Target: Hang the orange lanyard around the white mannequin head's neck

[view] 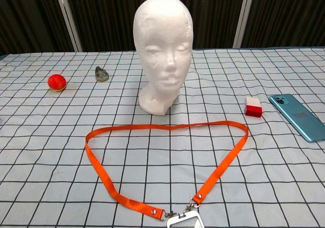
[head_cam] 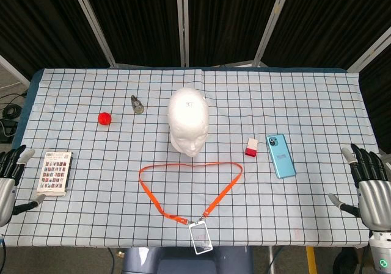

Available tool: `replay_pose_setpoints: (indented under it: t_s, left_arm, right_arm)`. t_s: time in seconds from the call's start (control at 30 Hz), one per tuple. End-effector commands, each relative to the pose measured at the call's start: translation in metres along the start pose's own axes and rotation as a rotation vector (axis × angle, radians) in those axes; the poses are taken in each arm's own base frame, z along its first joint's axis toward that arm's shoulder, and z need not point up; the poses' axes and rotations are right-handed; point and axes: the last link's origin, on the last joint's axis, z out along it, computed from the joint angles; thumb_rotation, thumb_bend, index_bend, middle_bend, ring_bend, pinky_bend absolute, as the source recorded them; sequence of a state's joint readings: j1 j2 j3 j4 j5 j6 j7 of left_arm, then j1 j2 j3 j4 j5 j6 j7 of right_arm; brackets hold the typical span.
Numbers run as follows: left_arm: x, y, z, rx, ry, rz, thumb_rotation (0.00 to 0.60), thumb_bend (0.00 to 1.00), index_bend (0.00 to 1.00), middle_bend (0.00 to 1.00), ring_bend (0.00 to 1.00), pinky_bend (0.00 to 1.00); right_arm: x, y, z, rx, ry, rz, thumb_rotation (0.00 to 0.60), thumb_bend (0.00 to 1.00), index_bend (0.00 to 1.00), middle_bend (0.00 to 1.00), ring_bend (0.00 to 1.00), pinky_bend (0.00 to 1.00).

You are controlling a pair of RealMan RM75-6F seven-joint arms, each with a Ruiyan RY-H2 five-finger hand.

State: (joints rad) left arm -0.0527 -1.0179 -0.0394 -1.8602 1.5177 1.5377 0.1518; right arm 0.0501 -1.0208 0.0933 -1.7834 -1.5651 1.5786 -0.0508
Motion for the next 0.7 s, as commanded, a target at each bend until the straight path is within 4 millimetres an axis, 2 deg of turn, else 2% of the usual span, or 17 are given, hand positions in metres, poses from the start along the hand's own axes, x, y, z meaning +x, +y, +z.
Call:
replay_pose_setpoints:
  t_s: [0.03, 0.23, 0.4, 0.53, 0.6, 0.7]
  left_arm:
    - [-0.001, 0.000, 0.000, 0.003, 0.000, 0.003, 0.600, 0.00, 0.00, 0.00, 0.00, 0.00]
    - [-0.003, 0.001, 0.000, 0.002, -0.005, 0.011, 0.600, 0.00, 0.00, 0.00, 0.00, 0.00]
    - [-0.002, 0.002, 0.002, 0.008, 0.002, -0.004, 0.600, 0.00, 0.00, 0.00, 0.00, 0.00]
    - [-0.006, -0.001, 0.008, 0.024, -0.012, 0.003, 0.600, 0.00, 0.00, 0.00, 0.00, 0.00]
    - [-0.011, -0.004, 0.015, 0.038, -0.017, 0.018, 0.600, 0.00, 0.00, 0.00, 0.00, 0.00]
    - [-0.015, -0.006, 0.018, 0.053, -0.016, 0.042, 0.600, 0.00, 0.00, 0.00, 0.00, 0.00]
  right_arm:
    - [-0.001, 0.000, 0.000, 0.003, -0.006, -0.003, 0.600, 0.00, 0.05, 0.00, 0.00, 0.00]
    - [-0.011, -0.001, 0.002, 0.009, -0.055, -0.010, 0.600, 0.00, 0.05, 0.00, 0.00, 0.00]
    - [-0.032, -0.012, 0.024, 0.063, -0.149, -0.059, 0.600, 0.01, 0.08, 0.00, 0.00, 0.00]
    - [-0.051, -0.040, 0.061, 0.176, -0.217, -0.138, 0.600, 0.08, 0.22, 0.00, 0.00, 0.00]
    - [-0.068, -0.072, 0.091, 0.305, -0.220, -0.246, 0.600, 0.14, 0.31, 0.00, 0.00, 0.00]
    - [-0.087, -0.095, 0.107, 0.344, -0.245, -0.261, 0.600, 0.22, 0.40, 0.00, 0.00, 0.00]
